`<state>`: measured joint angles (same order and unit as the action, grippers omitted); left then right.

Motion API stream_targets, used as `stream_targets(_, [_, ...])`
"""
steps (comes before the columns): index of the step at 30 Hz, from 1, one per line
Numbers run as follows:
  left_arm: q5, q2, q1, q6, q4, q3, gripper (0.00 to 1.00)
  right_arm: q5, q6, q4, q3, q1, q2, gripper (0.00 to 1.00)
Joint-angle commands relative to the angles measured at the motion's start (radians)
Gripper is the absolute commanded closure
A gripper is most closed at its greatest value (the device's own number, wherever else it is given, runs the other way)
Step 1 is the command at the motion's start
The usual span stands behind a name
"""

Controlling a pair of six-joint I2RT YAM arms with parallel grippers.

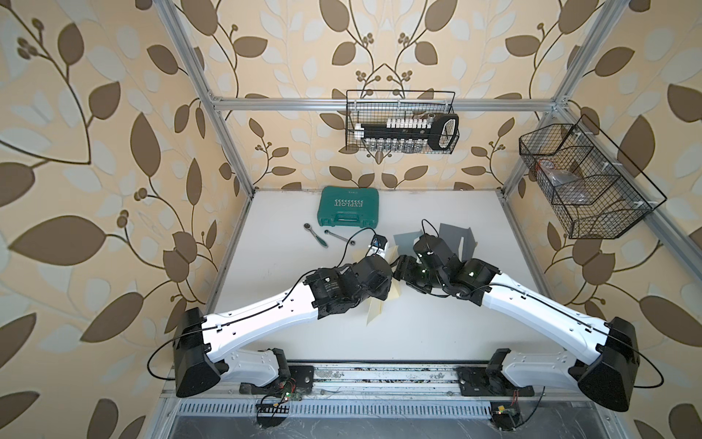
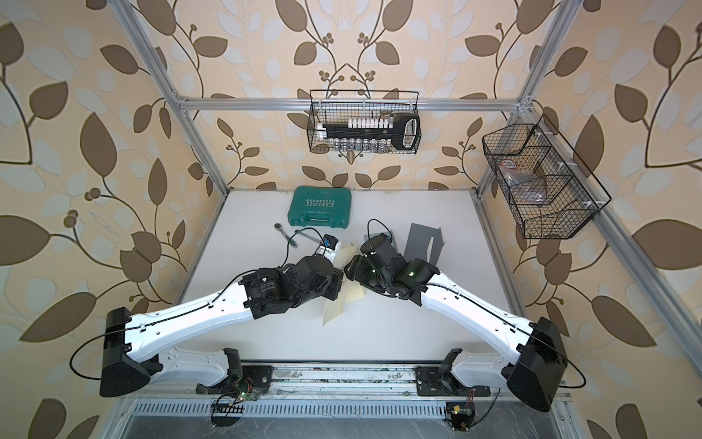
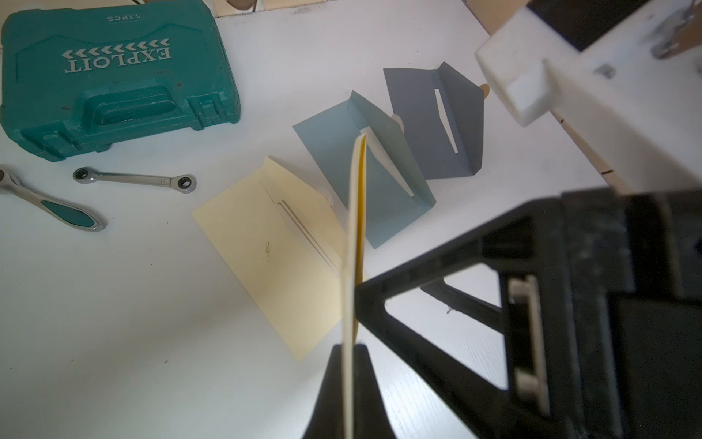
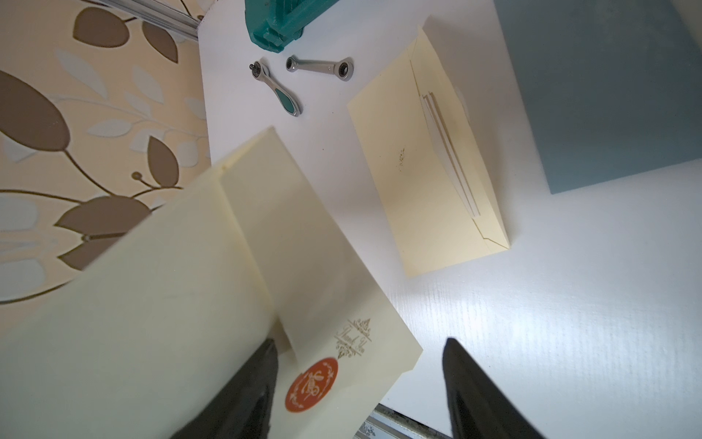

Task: Open the envelope
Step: Open the envelope flap on the envelope.

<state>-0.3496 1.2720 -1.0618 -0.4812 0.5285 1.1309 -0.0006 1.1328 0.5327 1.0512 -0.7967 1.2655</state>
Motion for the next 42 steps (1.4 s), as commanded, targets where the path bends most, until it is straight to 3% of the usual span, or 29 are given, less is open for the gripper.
stream_targets(1, [-0.011,-0.011,-0.010,0.010,-0.002,0.029,1.00,-0.003,-0.010,0.018,0.037,-0.006,0.016,0.32])
stream_targets(42, [0.011,-0.021,-0.010,0.012,-0.012,0.017,1.00,-0.009,-0.015,-0.008,0.015,-0.011,0.009,0.35])
